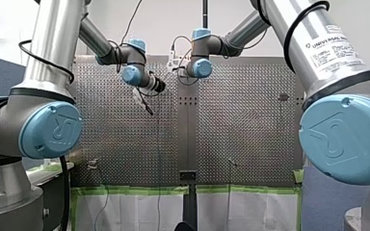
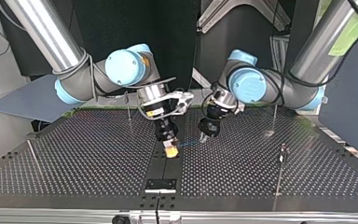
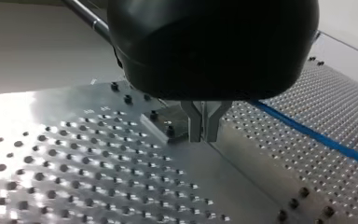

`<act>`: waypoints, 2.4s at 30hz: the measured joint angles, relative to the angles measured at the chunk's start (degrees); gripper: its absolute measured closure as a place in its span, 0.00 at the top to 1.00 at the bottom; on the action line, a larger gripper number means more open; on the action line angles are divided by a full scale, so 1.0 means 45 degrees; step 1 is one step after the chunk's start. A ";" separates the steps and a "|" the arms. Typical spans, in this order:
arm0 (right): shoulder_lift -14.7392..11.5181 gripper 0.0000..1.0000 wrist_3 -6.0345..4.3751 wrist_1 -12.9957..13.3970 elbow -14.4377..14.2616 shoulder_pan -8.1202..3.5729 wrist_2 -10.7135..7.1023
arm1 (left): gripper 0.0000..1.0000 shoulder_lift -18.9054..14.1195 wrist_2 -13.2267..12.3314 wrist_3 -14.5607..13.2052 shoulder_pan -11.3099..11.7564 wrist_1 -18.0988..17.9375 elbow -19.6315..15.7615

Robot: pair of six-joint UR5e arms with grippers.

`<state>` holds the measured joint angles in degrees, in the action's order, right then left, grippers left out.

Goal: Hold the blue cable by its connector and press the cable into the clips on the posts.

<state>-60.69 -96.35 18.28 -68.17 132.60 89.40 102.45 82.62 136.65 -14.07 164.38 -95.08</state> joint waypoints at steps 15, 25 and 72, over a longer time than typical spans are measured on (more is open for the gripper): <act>0.0013 0.00 0.0000 -0.0029 0.0001 -0.0052 0.0000 | 0.00 -0.0602 0.1553 -0.1525 0.0093 0.1500 -0.0005; 0.0034 0.00 0.0000 -0.0036 0.0001 -0.0061 0.0000 | 0.00 -0.1689 0.2666 -0.2603 0.0103 0.2385 -0.0183; -0.0300 0.00 0.0187 -0.0003 -0.0250 0.0767 -0.0101 | 0.00 -0.4499 0.6645 -0.4904 0.0656 0.3883 -0.0898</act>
<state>-62.04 -95.51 18.27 -69.30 136.05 88.94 82.21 112.52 114.58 -11.11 181.86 -99.12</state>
